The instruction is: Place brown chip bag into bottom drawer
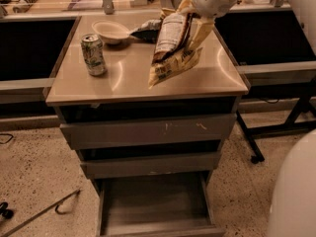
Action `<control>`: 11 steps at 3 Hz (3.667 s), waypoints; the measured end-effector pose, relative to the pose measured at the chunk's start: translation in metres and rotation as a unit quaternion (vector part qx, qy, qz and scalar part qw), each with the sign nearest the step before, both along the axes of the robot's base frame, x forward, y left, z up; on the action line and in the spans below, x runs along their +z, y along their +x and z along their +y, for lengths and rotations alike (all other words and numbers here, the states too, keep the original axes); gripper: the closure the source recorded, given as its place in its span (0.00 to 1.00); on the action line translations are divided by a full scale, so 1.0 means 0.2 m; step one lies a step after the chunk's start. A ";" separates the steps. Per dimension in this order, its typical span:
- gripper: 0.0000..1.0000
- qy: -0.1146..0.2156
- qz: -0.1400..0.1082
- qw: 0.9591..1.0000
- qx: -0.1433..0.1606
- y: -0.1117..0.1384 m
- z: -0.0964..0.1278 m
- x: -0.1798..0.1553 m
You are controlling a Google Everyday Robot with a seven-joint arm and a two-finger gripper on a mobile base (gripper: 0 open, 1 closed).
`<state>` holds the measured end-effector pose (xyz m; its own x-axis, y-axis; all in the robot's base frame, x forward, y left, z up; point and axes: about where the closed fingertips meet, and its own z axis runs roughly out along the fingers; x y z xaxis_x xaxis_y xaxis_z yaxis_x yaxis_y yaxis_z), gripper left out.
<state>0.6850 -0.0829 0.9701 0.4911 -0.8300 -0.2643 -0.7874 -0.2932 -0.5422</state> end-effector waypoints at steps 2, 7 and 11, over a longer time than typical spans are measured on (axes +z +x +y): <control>1.00 0.020 0.020 0.999 0.038 -0.61 -0.04 0.14; 1.00 0.054 0.068 0.996 -0.021 -1.11 -0.18 -0.56; 1.00 0.011 0.157 0.987 -0.034 -1.28 -0.30 -1.34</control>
Offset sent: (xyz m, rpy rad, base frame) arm -0.2080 -0.0208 0.0489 0.0872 0.0612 0.0682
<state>0.4292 -0.1424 0.7020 0.3251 -0.8513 -0.4117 -0.9350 -0.2243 -0.2746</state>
